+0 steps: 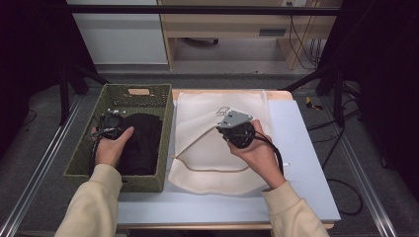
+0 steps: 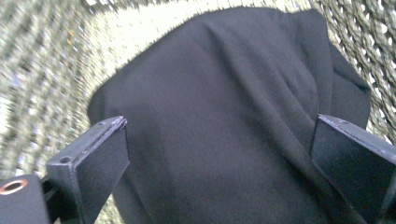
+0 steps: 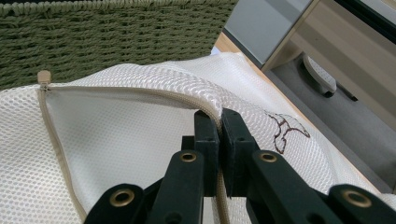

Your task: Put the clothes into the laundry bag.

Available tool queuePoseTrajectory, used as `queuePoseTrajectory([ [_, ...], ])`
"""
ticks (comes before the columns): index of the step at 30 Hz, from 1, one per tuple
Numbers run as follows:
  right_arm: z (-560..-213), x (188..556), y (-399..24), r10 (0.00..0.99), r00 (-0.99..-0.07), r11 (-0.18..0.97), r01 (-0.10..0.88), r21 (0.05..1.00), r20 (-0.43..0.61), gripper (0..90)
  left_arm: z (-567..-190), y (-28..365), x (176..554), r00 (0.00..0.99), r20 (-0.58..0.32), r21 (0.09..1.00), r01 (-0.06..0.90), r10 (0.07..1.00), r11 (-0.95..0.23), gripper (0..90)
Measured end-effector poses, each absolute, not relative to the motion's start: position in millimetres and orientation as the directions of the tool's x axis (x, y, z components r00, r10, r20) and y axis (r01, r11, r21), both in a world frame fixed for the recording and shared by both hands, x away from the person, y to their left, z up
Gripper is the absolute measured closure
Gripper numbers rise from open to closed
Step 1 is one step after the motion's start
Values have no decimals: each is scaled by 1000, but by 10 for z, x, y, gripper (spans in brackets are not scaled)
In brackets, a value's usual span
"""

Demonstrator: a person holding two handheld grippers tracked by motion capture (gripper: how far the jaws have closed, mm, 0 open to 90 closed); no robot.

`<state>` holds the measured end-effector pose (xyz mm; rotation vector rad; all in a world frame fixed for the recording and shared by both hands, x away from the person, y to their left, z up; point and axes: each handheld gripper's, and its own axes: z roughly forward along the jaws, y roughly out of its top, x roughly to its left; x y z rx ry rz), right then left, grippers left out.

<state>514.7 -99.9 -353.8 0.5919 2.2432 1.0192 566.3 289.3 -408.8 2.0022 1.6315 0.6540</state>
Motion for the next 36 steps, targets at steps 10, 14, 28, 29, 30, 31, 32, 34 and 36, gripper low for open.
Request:
queuePoseTrajectory([
  [10, -3522, 5139, -1024, 610, -718, 603, 149, 784, -334, 863, -4198, 2846, 5733, 202, -4, 603, 782, 979, -159, 11],
  [14, -3522, 5133, -1018, 608, -718, 607, 147, 781, -337, 861, -4236, 2778, 5750, 255, -2, 595, 777, 967, -204, 22],
  [28, -3520, 5115, -1000, 610, -716, 609, 149, 779, -340, 860, -4285, 2707, 5769, 340, 34, 595, 749, 940, -292, 18],
  [29, -3519, 5115, -1001, 609, -716, 609, 149, 779, -340, 860, -4285, 2706, 5769, 340, 37, 595, 748, 940, -294, 18],
  [30, -3517, 5113, -1005, 609, -716, 610, 148, 779, -341, 860, -4286, 2704, 5768, 342, 42, 594, 747, 939, -299, 14],
  [31, -3517, 5113, -1005, 609, -716, 610, 148, 779, -341, 860, -4287, 2703, 5768, 344, 48, 590, 748, 938, -304, 14],
  [32, -3515, 5113, -1009, 608, -717, 610, 147, 779, -342, 860, -4291, 2699, 5768, 344, 54, 589, 747, 937, -308, 11],
  [34, -3514, 5112, -1010, 607, -717, 611, 146, 778, -342, 861, -4302, 2688, 5768, 345, 66, 585, 747, 936, -316, 8],
  [36, -3514, 5111, -1011, 607, -717, 611, 146, 778, -342, 861, -4304, 2685, 5769, 343, 68, 584, 747, 937, -317, 7],
])
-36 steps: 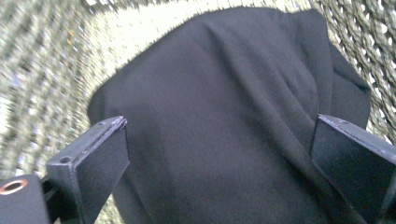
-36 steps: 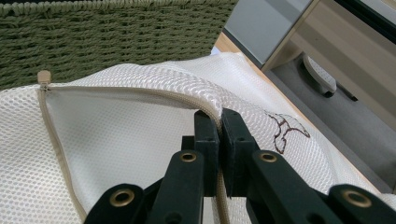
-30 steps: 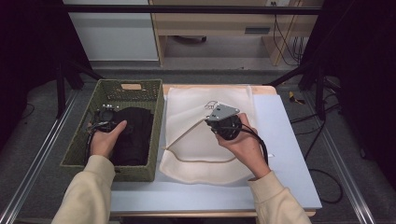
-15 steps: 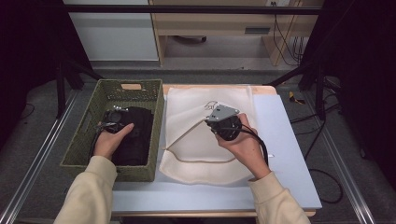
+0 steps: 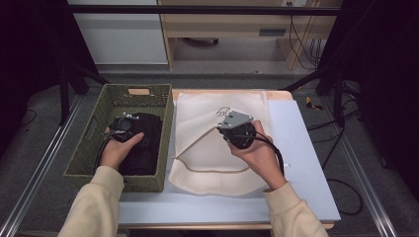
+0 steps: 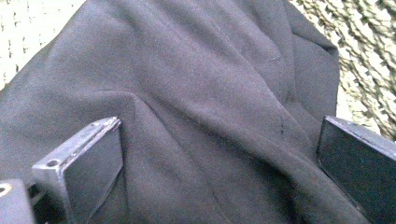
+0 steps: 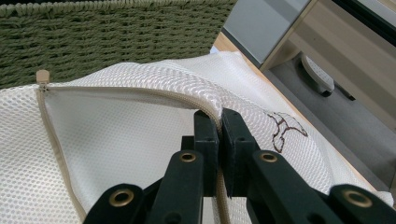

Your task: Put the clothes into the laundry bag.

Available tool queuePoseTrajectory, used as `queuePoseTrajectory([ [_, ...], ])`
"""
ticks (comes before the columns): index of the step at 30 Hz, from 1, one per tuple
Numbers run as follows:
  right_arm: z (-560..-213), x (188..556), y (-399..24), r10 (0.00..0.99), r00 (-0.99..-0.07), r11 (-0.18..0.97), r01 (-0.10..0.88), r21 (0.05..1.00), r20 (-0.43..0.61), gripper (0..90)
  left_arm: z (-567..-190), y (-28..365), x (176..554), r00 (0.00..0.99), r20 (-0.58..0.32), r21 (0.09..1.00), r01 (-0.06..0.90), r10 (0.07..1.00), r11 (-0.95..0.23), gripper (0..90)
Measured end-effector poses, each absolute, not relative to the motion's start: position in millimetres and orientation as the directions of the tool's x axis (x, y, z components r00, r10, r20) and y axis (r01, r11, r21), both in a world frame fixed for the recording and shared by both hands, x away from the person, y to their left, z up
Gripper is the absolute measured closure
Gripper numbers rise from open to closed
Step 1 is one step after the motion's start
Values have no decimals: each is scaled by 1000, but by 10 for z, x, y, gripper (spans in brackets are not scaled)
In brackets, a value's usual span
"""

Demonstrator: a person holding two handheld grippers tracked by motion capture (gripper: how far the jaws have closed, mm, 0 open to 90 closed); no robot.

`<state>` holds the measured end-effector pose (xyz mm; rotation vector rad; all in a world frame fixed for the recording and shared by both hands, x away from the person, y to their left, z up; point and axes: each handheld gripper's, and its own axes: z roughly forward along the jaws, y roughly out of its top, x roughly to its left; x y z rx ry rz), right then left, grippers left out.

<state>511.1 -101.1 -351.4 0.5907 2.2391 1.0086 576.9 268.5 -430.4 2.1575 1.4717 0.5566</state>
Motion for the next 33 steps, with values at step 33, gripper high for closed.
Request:
queuePoseTrajectory([
  [33, -3520, 5100, -1002, 599, -725, 617, 147, 773, -341, 860, -4388, 2686, 5828, 322, 161, 530, 769, 933, -357, 0],
])
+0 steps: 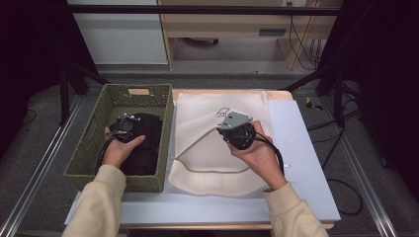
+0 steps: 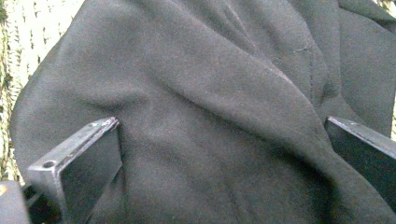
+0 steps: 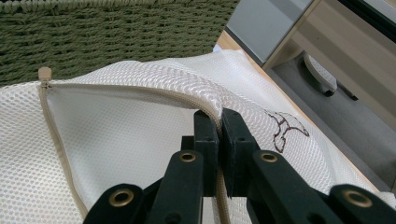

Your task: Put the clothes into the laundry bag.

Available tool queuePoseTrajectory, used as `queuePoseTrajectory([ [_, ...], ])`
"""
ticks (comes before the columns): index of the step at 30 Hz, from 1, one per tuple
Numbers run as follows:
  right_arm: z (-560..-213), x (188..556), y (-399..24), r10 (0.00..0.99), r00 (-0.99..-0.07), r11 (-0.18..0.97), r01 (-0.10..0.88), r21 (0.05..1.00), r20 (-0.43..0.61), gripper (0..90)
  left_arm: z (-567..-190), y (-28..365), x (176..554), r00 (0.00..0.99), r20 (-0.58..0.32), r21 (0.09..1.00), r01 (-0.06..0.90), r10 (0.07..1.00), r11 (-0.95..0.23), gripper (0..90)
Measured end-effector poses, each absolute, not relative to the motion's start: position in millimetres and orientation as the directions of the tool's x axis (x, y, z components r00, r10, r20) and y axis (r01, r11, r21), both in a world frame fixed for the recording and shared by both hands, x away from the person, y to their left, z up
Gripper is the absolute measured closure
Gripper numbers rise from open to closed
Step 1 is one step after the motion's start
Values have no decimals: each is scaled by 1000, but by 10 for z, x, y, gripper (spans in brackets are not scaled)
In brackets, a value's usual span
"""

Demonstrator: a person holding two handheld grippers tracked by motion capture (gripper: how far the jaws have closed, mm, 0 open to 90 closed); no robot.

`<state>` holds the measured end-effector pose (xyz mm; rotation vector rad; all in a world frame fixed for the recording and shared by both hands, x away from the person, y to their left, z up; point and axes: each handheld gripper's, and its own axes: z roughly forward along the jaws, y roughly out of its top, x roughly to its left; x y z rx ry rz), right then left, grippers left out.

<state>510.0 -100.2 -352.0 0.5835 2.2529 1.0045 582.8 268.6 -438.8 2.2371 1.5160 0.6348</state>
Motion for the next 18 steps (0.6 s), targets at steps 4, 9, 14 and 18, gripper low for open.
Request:
queuePoseTrajectory([
  [4, -3521, 5098, -1001, 597, -726, 619, 146, 772, -341, 860, -4404, 2675, 5831, 325, 166, 524, 771, 931, -362, 0],
  [9, -3524, 5098, -997, 595, -728, 622, 146, 769, -342, 860, -4408, 2671, 5834, 325, 171, 518, 773, 930, -366, 0],
  [14, -3527, 5097, -994, 594, -728, 623, 147, 768, -343, 860, -4413, 2668, 5832, 325, 177, 518, 772, 929, -369, 0],
  [18, -3529, 5097, -992, 592, -729, 625, 147, 767, -343, 860, -4419, 2666, 5832, 330, 185, 513, 771, 926, -378, 0],
])
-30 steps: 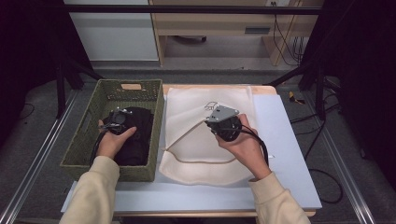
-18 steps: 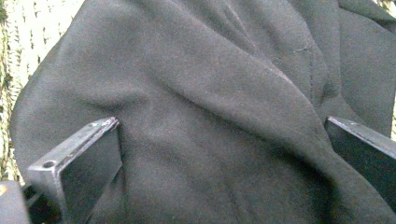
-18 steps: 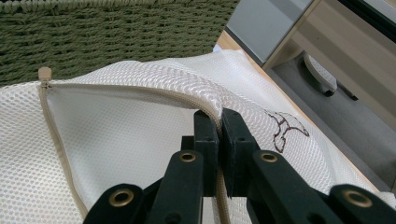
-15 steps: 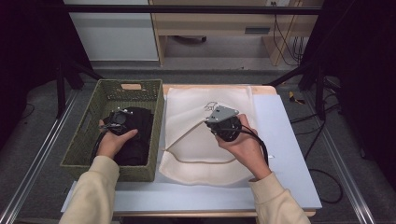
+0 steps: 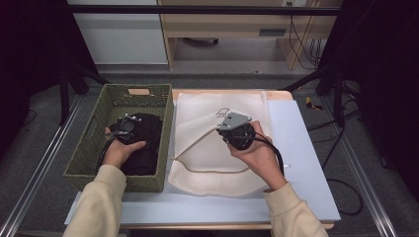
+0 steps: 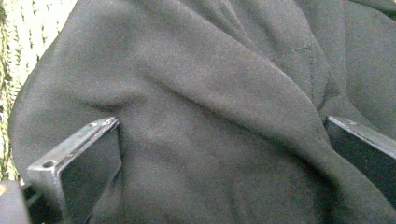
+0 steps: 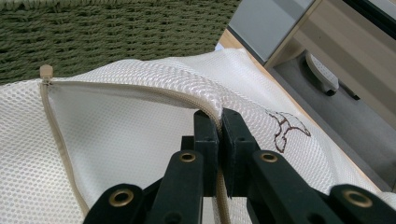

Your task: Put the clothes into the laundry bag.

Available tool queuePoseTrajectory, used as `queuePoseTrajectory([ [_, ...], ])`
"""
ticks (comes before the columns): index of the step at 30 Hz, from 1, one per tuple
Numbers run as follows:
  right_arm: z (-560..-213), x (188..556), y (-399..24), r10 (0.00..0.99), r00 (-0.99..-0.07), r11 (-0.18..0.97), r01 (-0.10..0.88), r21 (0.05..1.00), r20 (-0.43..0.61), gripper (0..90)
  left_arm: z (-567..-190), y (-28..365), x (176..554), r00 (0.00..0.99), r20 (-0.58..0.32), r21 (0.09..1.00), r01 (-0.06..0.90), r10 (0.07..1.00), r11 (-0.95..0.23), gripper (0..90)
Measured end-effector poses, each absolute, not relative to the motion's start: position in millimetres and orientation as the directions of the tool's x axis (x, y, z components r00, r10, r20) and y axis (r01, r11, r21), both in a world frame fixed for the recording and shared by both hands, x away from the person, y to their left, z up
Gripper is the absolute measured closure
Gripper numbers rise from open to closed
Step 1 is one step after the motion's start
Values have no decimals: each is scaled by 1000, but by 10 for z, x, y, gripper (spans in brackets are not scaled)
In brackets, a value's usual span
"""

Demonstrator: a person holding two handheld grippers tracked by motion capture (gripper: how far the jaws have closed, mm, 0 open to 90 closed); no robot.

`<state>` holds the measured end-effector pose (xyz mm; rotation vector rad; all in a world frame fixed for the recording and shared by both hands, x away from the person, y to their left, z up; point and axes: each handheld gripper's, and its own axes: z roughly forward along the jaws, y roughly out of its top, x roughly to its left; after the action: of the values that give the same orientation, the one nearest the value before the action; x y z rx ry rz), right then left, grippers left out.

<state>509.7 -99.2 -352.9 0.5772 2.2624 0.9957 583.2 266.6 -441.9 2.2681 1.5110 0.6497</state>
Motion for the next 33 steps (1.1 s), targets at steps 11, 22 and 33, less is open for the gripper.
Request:
queuePoseTrajectory([
  [11, -3544, 5095, -993, 592, -731, 625, 150, 766, -340, 860, -4458, 2671, 5848, 307, 199, 497, 787, 931, -366, 0],
  [22, -3546, 5092, -985, 592, -731, 627, 151, 764, -341, 860, -4470, 2665, 5859, 309, 199, 477, 798, 930, -367, 40],
  [33, -3542, 5088, -981, 592, -729, 627, 149, 764, -344, 860, -4422, 2649, 5865, 348, 240, 438, 794, 906, -421, 252],
])
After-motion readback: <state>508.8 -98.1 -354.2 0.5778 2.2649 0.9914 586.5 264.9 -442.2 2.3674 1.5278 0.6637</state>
